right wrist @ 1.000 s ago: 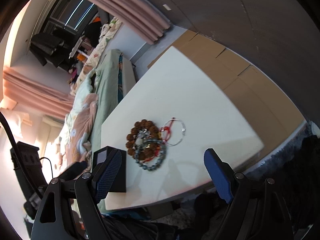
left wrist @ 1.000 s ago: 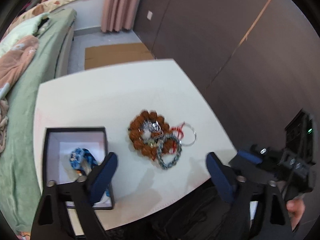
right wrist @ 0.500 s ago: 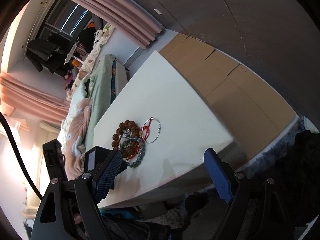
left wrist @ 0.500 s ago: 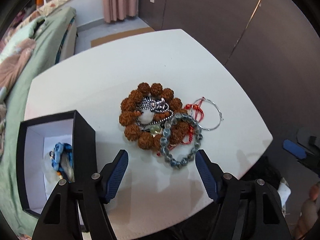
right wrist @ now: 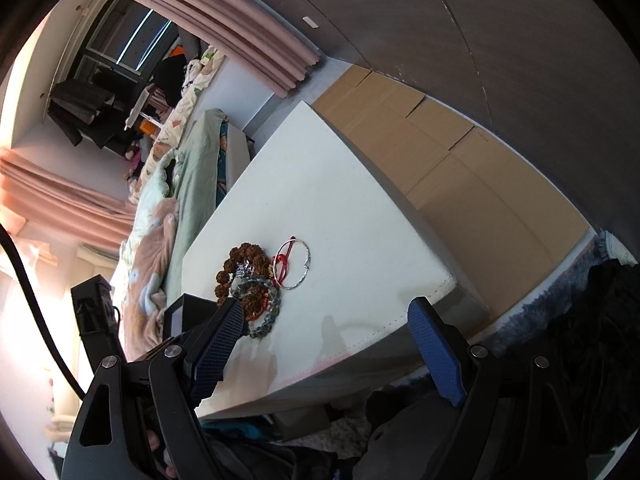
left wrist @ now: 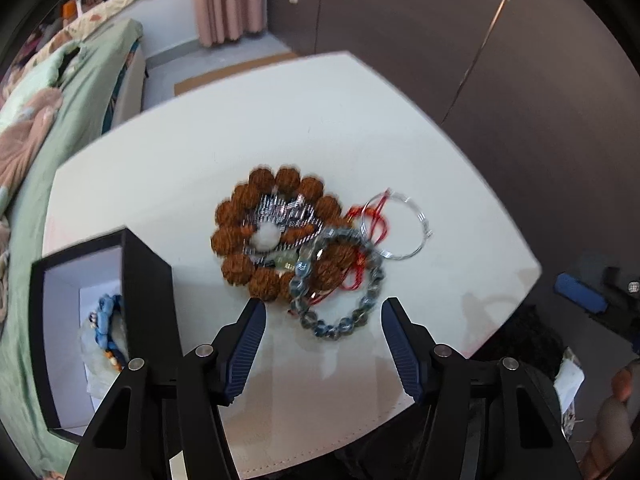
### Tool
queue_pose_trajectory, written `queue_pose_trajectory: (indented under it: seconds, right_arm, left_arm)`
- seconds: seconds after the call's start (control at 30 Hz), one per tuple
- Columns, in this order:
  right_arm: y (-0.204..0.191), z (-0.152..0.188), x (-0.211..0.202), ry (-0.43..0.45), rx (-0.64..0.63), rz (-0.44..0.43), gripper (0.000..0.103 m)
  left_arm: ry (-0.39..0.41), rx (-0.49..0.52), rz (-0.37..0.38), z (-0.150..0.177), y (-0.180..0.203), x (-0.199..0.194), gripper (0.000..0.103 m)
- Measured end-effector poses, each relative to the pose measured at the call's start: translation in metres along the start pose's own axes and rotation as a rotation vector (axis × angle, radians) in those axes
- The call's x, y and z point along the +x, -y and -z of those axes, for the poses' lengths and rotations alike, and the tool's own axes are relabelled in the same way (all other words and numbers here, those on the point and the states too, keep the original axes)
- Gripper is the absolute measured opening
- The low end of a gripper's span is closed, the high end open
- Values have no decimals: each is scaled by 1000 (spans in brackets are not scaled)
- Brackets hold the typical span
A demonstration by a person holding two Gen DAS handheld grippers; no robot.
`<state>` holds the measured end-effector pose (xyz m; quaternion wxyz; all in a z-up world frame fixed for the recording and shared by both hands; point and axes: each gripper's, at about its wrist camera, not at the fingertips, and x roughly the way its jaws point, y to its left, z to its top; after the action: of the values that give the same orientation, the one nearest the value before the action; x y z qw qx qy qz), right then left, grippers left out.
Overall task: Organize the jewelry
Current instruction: 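Grasp the grey bead bracelet with the left gripper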
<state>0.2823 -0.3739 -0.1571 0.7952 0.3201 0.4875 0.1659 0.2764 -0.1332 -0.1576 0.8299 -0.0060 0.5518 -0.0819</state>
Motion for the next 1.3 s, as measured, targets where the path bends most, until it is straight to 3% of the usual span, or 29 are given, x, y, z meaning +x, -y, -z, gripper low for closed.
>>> queue_pose_trajectory:
  seconds: [0.1,0.13,0.2,0.7,1.07,1.2,1.3]
  right_arm:
    - [-2,1,0,-2,-2,7,85]
    - [-2,0,0,-1,-2,9,85]
    - [-3,0,0,0,-1,12,85]
    - [-34,-3,20,-27,-25,-20,85]
    - [-64,-2,48,-76,-24,-55,81]
    - [-71,-6,60,-92,-17,-21,75]
    - [-76,-15,71,-89,-44,59,73]
  left_arm:
    - [-54,-30,13,3,-7,14,35]
    - [-40,-33,10,3,-8,12,30]
    - [-27,-37,31,1,-10,8,11]
    - [173,-81,146,-15,-38,-72,10]
    - [254,-130,188,-12,-72,-109,10]
    - [271,-152,203,-7,-86,-116,10]
    - [278,-168,207,-3,-97,-118,10]
